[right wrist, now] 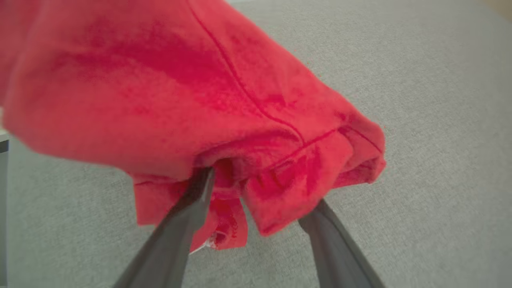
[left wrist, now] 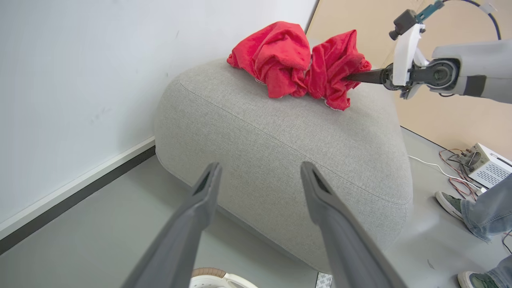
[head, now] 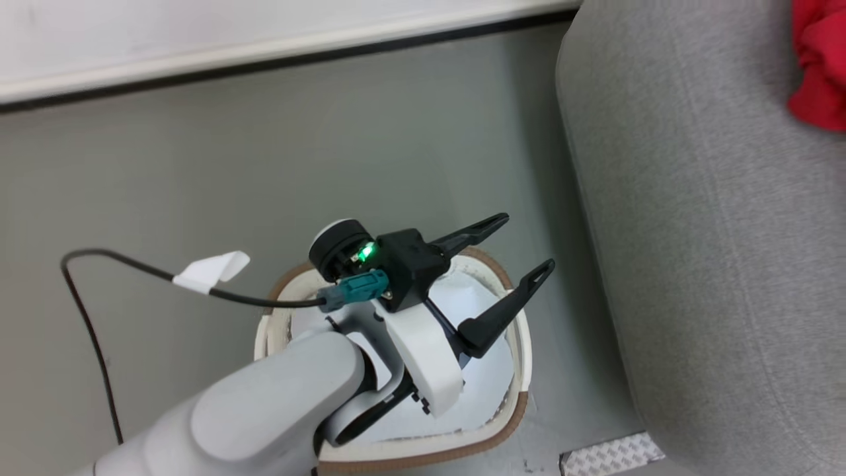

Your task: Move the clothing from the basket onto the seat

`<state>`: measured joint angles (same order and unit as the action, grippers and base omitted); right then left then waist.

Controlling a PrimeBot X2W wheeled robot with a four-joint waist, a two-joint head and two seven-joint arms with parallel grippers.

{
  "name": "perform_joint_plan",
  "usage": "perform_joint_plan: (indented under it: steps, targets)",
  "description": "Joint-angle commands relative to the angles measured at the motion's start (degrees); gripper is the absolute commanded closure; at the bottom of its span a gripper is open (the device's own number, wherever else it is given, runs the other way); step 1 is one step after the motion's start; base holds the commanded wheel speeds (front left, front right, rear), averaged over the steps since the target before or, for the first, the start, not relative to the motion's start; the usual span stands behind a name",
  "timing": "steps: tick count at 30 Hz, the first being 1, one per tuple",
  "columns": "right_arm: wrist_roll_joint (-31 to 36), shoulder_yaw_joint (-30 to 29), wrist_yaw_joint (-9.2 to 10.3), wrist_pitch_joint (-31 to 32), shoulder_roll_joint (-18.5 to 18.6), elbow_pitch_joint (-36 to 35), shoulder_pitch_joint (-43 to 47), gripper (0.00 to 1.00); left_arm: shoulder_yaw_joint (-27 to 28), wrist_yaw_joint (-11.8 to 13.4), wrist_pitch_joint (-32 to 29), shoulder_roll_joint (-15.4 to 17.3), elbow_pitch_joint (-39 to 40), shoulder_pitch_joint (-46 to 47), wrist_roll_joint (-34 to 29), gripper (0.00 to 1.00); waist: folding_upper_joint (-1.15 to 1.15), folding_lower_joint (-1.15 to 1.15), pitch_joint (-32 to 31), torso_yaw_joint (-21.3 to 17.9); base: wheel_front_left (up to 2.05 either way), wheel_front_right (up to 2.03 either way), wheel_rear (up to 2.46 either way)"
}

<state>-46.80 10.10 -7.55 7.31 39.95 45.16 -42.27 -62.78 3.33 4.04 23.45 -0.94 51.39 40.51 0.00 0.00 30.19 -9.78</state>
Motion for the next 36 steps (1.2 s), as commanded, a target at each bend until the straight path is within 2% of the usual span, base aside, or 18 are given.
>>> perform_joint_plan:
  steps: [1,9,15,22,30,36]
  targets:
    - [0.42,0.75,0.14,1.31,0.88,0.04,1.56,0.00,0.55,0.18,0.91,-0.15,-0.76,-1.24,0.79,0.00,0.00,0.00,-3.35,-0.90,0.00,0.00,0.00]
    - [2.33,3.42,0.14,4.12,4.15,-4.41,5.31,0.00,1.15,0.55,4.25,-0.81,-3.36,-5.60,3.46,0.00,0.00,0.00,-13.08,-2.38,0.00,0.00,0.00]
    - [3.73,4.79,0.14,5.44,5.89,-10.44,7.43,0.00,1.13,0.38,7.06,-1.80,-4.36,-9.22,5.55,0.00,0.00,0.00,-20.51,-3.11,0.00,0.00,0.00]
    - [5.09,5.97,0.14,5.99,6.92,-17.58,9.04,0.00,2.23,1.61,8.38,-1.69,-5.17,-11.98,6.82,0.00,0.00,0.00,-25.71,-2.39,0.00,0.00,0.00]
    - [4.79,5.65,0.14,3.55,4.77,-26.78,12.67,0.00,6.22,4.56,10.22,-0.10,-5.40,-14.89,7.89,0.00,0.00,0.00,-29.70,1.62,0.00,0.00,0.00]
    - [5.38,5.26,0.14,-0.48,0.75,-32.07,17.05,0.00,11.86,6.24,11.03,2.28,-6.22,-18.03,8.92,0.00,0.00,0.00,-31.11,5.47,0.00,0.00,0.00]
